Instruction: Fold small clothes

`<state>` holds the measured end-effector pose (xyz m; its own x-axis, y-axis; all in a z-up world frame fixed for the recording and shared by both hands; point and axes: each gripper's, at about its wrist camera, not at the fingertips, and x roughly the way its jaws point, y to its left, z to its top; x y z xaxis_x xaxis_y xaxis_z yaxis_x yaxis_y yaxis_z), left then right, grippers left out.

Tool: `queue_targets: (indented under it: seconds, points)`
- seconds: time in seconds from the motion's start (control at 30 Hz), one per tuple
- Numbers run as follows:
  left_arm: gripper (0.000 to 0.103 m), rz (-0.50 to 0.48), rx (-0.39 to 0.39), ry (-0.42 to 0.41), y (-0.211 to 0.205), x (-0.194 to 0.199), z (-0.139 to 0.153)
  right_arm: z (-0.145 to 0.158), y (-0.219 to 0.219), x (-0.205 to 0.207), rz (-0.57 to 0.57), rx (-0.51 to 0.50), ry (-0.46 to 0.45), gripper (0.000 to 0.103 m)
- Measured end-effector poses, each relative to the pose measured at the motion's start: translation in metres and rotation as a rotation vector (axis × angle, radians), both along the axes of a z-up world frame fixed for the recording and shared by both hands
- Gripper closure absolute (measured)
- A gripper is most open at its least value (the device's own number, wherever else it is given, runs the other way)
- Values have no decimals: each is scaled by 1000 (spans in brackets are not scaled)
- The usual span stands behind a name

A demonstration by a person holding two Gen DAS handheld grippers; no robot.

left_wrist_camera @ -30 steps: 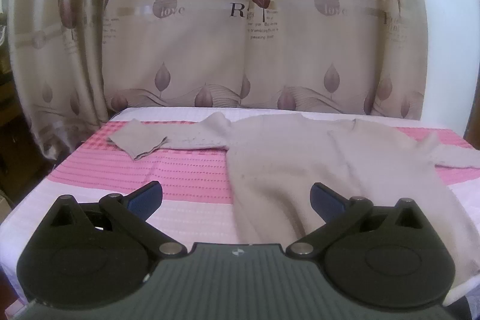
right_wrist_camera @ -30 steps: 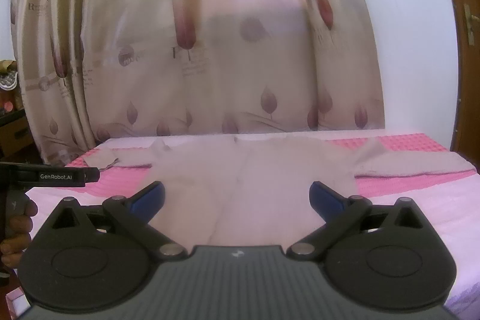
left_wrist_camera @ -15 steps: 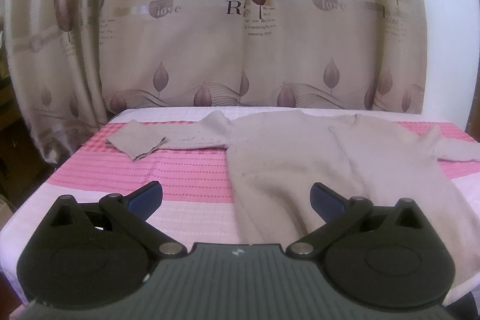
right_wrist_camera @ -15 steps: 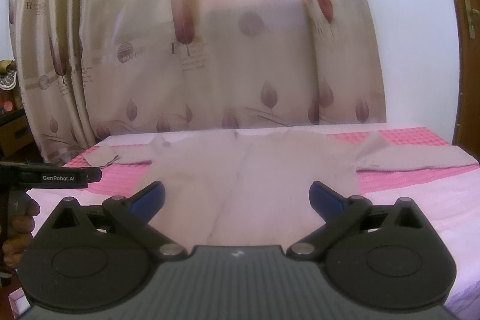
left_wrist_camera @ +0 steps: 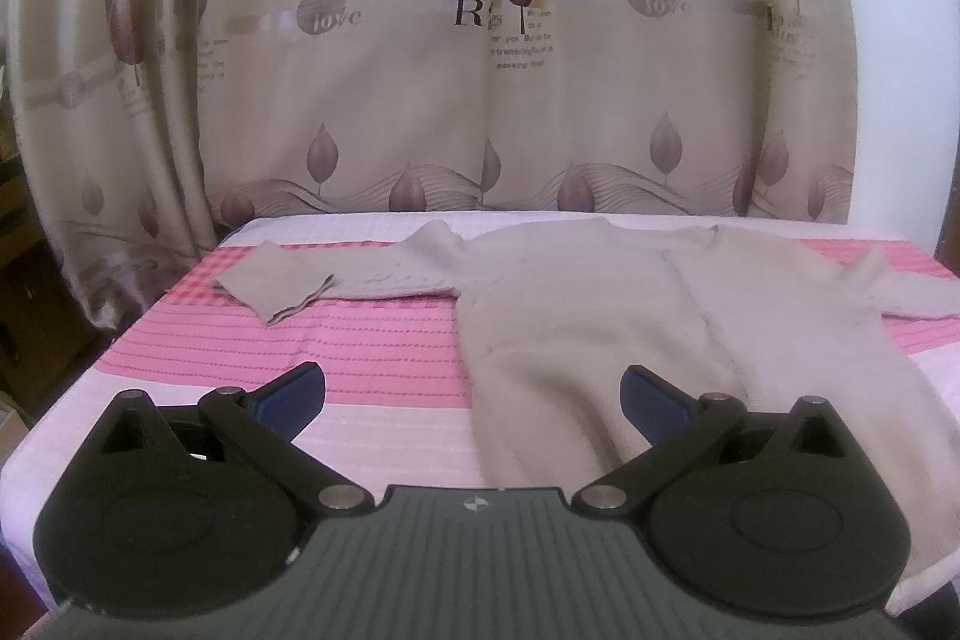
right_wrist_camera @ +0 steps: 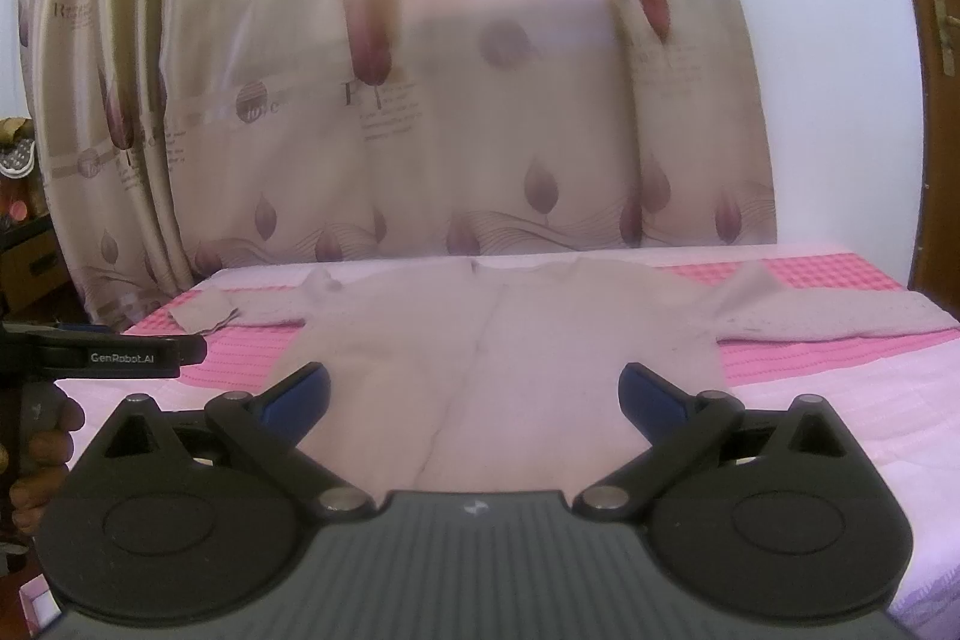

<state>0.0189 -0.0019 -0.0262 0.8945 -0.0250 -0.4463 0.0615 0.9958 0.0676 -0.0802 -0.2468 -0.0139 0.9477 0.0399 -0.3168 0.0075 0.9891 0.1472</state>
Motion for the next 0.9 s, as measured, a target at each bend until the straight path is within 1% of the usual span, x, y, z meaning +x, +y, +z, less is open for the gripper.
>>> queue_targets:
  seconds: [0.7,0.9]
  points:
    - [0,10,13,34,4,21,-14,-7,2,16,20,5,49,0]
    - [0,31,22,48,11,32,-22,-10,2,20,22,6,67,0]
